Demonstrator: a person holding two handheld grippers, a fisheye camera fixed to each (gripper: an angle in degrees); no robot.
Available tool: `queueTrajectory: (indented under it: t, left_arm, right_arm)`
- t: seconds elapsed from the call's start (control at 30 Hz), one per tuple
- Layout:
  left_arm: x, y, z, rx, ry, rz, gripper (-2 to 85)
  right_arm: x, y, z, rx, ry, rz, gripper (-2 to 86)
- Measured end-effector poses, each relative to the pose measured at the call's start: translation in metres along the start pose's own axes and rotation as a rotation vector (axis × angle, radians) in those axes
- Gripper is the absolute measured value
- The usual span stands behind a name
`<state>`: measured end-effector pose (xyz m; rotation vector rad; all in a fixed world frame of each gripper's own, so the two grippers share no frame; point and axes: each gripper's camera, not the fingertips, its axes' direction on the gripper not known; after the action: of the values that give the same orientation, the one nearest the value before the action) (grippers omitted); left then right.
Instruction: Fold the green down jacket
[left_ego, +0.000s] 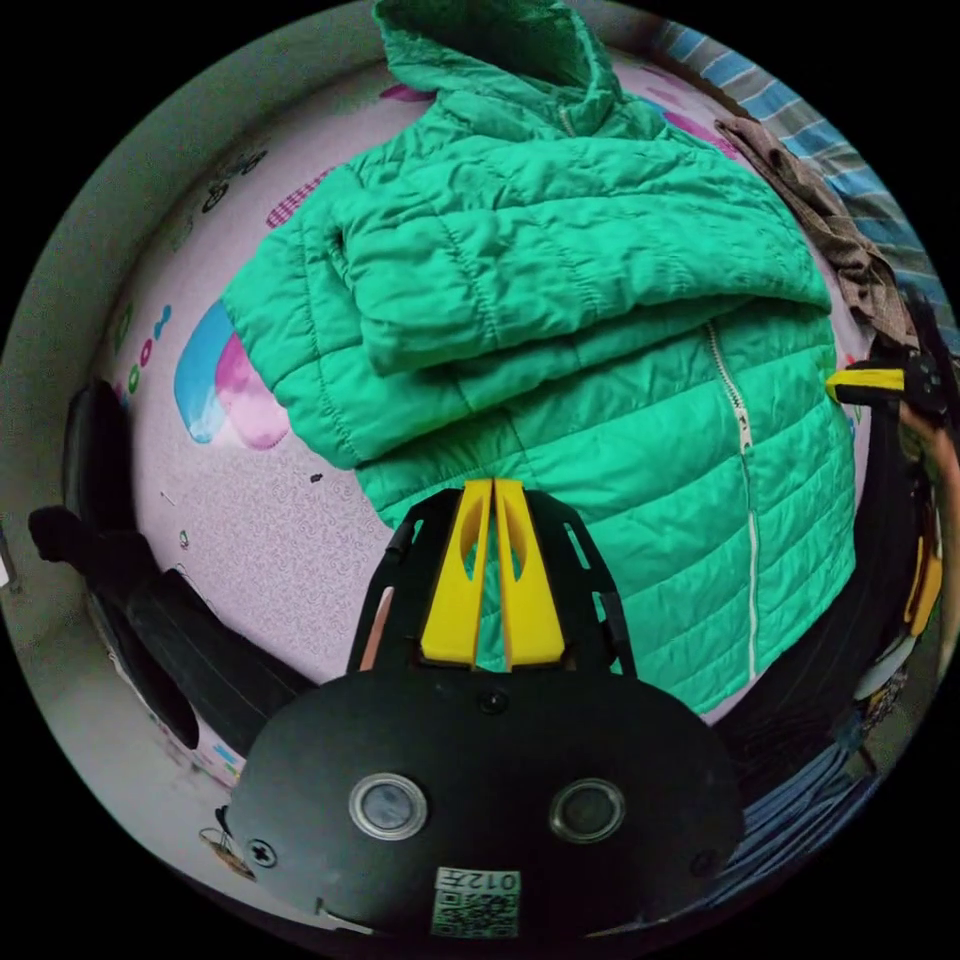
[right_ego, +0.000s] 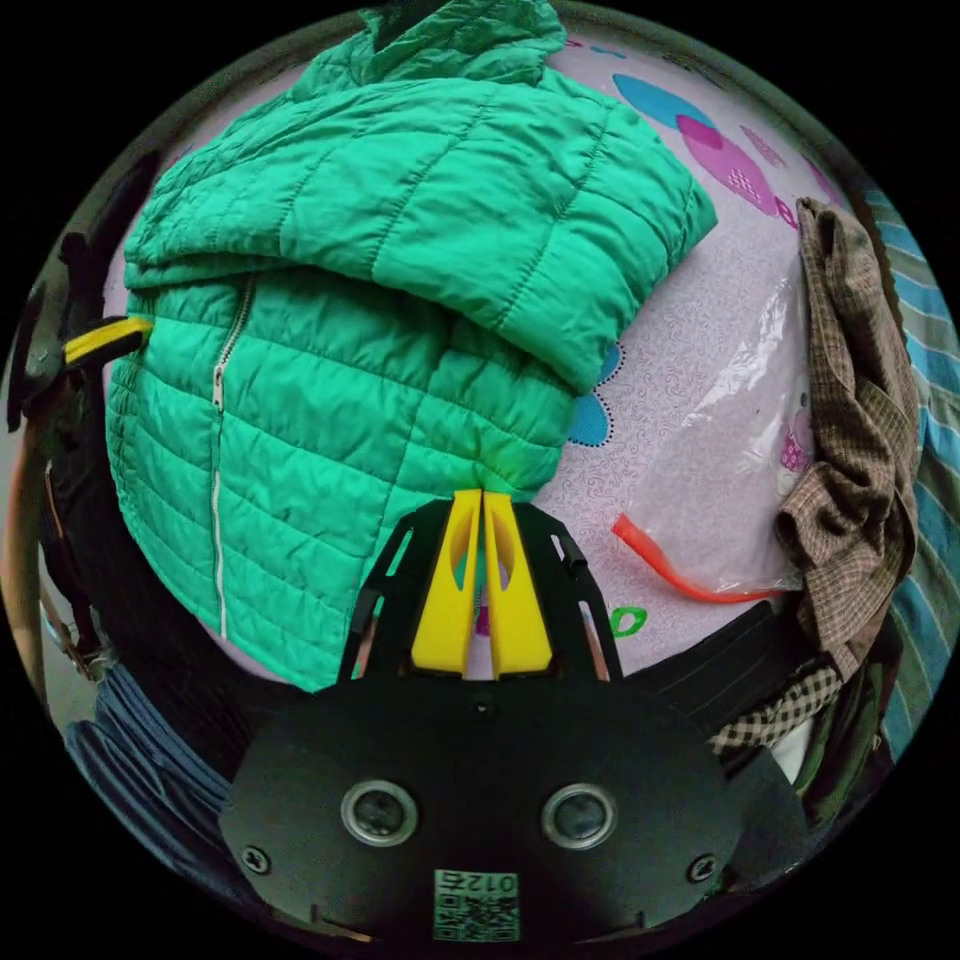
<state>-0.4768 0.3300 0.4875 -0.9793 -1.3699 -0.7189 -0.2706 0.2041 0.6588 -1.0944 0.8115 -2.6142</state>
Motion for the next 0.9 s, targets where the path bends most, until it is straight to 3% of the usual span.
queueTrajectory:
  t: [0.17, 0.23, 0.33, 0.5, 0.63, 0.9]
  left_arm:
    - [-0.007, 0.014, -0.019, 0.025, 0.107, -0.027, 0.7]
    - [-0.014, 0.021, -0.053, 0.151, 0.181, -0.035, 0.8]
    - [-0.025, 0.011, -0.088, 0.231, 0.132, -0.081, 0.9]
    - [-0.040, -0.015, -0.093, 0.170, 0.082, -0.151, 1.8]
    - [-0.034, -0.022, -0.077, 0.073, 0.048, -0.111, 2.4]
    - [-0.033, -0.010, -0.091, 0.115, 0.089, -0.107, 1.5]
  right_arm:
    - [0.009, 0.011, -0.004, 0.033, -0.124, 0.051, -0.8]
    - [0.008, 0.016, -0.006, 0.053, -0.138, 0.055, -0.8]
    - [-0.006, 0.020, -0.009, 0.053, -0.082, 0.028, -0.8]
    - [-0.045, 0.019, -0.013, -0.015, 0.115, -0.093, -0.8]
    - [-0.057, 0.022, -0.020, -0.072, 0.136, -0.154, -0.4]
    - [-0.074, 0.038, -0.086, 0.184, 0.230, -0.180, 8.6]
